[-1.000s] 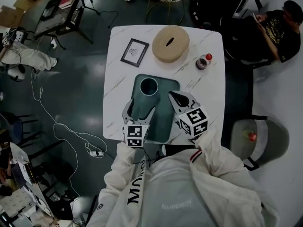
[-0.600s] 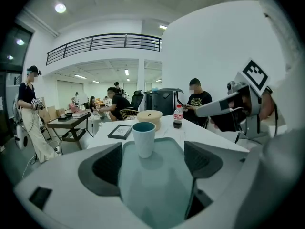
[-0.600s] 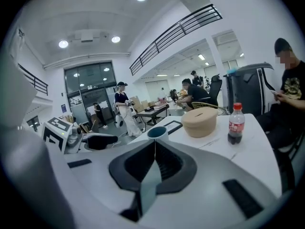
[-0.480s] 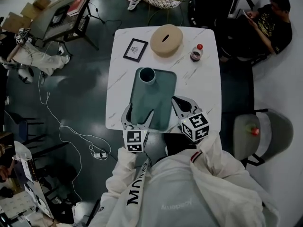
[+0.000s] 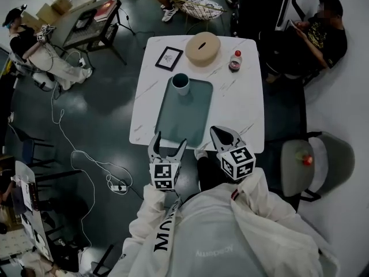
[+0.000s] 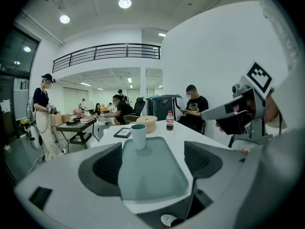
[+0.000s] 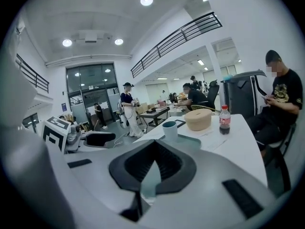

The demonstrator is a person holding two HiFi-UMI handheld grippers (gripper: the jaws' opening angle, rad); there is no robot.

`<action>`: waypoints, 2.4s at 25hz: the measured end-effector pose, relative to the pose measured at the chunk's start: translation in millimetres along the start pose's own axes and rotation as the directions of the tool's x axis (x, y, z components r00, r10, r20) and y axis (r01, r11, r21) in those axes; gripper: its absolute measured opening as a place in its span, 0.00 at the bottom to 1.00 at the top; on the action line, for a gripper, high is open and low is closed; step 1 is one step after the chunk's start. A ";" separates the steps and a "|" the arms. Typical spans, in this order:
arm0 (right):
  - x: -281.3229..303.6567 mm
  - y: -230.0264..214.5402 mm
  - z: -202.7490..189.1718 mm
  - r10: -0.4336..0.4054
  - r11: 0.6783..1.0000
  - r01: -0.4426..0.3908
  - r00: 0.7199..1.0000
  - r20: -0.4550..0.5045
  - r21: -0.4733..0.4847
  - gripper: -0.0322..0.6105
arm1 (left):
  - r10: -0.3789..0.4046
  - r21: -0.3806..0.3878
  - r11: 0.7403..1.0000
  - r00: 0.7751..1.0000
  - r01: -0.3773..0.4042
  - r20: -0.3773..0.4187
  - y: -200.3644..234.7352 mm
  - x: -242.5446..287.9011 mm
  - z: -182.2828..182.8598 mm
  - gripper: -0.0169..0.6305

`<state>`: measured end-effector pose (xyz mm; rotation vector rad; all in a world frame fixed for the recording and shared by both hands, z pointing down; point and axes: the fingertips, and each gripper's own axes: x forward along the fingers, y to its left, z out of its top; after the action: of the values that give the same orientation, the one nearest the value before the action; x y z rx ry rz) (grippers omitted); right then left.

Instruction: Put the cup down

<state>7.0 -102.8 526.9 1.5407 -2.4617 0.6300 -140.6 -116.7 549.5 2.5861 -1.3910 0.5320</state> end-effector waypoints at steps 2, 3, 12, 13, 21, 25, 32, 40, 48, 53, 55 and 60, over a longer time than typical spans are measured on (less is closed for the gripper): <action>-9.7 10.2 -1.6 0.008 1.000 -0.008 1.000 0.011 -0.007 0.06 | 0.001 -0.007 1.000 1.000 -0.001 0.008 -5.8 -14.7 -1.8 0.67; -15.0 15.4 -1.3 0.011 1.000 -0.011 1.000 0.018 -0.011 0.06 | 0.003 -0.010 1.000 1.000 -0.003 0.010 -8.1 -22.1 -2.8 0.67; -57.9 43.5 7.8 0.011 0.999 -0.006 0.996 0.085 -0.051 0.06 | 0.010 -0.022 1.000 0.998 -0.009 0.066 -33.7 -70.9 4.4 0.67; -63.3 46.6 9.3 0.009 0.998 -0.003 0.996 0.092 -0.059 0.06 | 0.007 -0.013 1.000 0.997 -0.006 0.073 -38.1 -76.1 6.9 0.67; -99.2 77.1 12.2 0.021 0.997 -0.012 0.992 0.123 -0.074 0.06 | 0.004 0.019 1.000 0.986 -0.007 0.164 -67.1 -115.3 34.7 0.52; -112.1 85.3 10.5 0.033 0.997 -0.025 0.992 0.119 -0.068 0.06 | 0.005 0.035 0.999 0.984 -0.011 0.179 -78.1 -128.9 41.3 0.48; -124.9 83.9 23.8 0.028 0.998 -0.017 0.985 0.169 -0.067 0.06 | 0.039 0.019 0.999 0.980 -0.043 0.194 -82.0 -140.6 46.3 0.29; -119.1 64.4 32.1 0.043 0.995 -0.031 0.990 0.136 -0.090 0.06 | 0.104 -0.029 0.995 0.966 -0.101 0.235 -78.0 -133.4 54.2 0.05; -114.1 43.0 47.9 0.063 0.993 -0.049 0.988 0.140 -0.105 0.06 | 0.142 -0.003 0.989 0.962 -0.145 0.235 -78.5 -115.6 73.2 0.04; -112.6 40.2 47.9 0.077 0.993 -0.064 0.988 0.131 -0.101 0.06 | 0.159 0.009 0.986 0.962 -0.165 0.222 -77.6 -107.7 79.8 0.04; -112.6 41.3 47.2 0.084 0.993 -0.072 0.988 0.130 -0.095 0.06 | 0.160 0.009 0.986 0.964 -0.165 0.214 -78.9 -105.7 79.2 0.04; -110.3 41.5 47.0 0.093 0.992 -0.082 0.988 0.125 -0.091 0.06 | 0.163 0.012 0.986 0.968 -0.168 0.189 -79.6 -102.9 73.8 0.04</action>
<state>23.7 -17.5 434.4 1.4924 -2.6265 0.4441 -109.2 -14.8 444.5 2.6144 -1.6825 0.3376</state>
